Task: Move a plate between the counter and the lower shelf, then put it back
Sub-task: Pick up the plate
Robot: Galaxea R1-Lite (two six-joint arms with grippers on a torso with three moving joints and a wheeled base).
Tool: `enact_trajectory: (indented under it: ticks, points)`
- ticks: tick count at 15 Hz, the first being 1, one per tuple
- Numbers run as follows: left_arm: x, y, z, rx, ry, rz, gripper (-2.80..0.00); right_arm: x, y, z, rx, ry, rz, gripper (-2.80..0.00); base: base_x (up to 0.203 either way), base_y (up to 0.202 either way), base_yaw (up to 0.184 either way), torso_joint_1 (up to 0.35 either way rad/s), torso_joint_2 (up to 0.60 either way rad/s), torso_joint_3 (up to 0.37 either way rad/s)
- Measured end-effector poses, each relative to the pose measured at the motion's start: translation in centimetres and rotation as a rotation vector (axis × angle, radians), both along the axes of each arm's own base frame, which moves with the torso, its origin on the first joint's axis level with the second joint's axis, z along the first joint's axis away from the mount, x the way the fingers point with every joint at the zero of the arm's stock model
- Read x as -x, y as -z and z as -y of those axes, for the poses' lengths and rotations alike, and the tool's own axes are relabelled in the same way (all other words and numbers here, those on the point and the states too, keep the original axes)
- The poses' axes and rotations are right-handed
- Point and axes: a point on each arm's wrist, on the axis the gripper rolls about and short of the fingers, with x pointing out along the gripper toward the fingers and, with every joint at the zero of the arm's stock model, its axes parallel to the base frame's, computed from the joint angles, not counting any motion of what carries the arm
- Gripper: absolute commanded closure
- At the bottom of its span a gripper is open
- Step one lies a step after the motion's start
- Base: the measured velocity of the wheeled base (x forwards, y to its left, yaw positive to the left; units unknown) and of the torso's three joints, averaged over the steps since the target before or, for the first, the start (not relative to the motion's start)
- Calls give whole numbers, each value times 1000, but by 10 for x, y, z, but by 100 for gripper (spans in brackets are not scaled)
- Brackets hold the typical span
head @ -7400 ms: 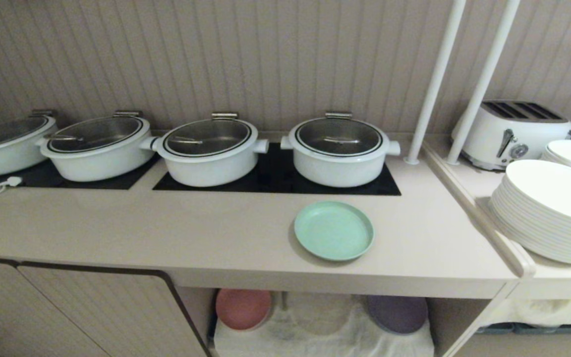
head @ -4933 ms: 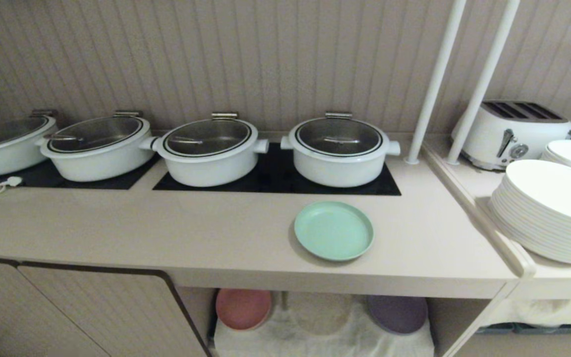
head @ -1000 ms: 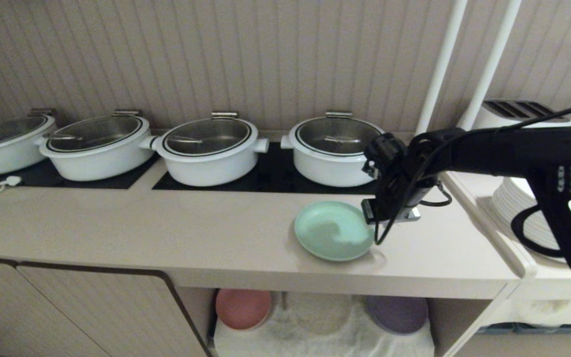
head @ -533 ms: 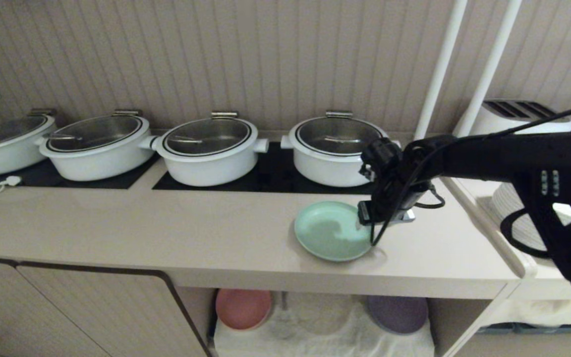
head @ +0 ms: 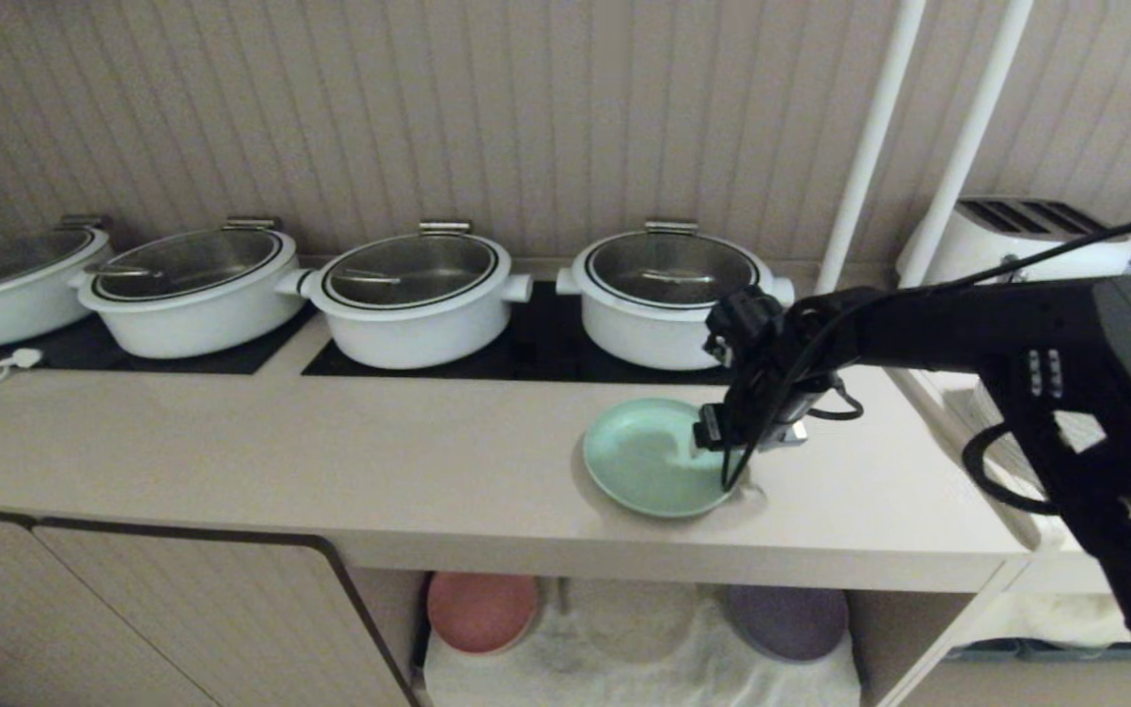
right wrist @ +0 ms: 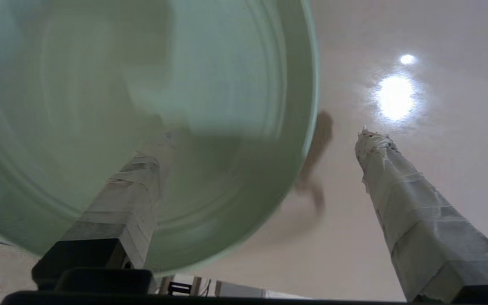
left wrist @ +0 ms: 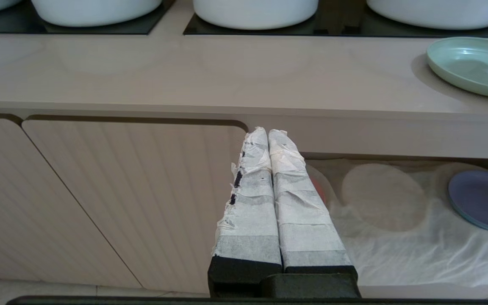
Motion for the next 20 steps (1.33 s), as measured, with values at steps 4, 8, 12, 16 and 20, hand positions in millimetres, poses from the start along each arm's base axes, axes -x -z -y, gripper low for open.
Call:
enact_trajectory:
  ticks: [4, 8, 12, 16, 20]
  points:
    - [0, 0, 0, 0, -1, 0, 0, -2, 9, -1, 8, 0, -16, -280, 0, 0, 0, 0, 0, 0]
    - [0, 0, 0, 0, 0, 0, 0, -5, 12, -2, 2, 1, -4, -280, 0, 0, 0, 0, 0, 0]
    - [0, 0, 0, 0, 0, 0, 0, -5, 14, -2, 4, 1, -9, -126, 0, 0, 0, 0, 0, 0]
    - [0, 0, 0, 0, 0, 0, 0, -6, 16, -2, 7, 0, -10, 0, 0, 0, 0, 0, 0, 0]
    - [0, 0, 0, 0, 0, 0, 0, -6, 15, -2, 7, 0, -3, 0, 0, 0, 0, 0, 0, 0]
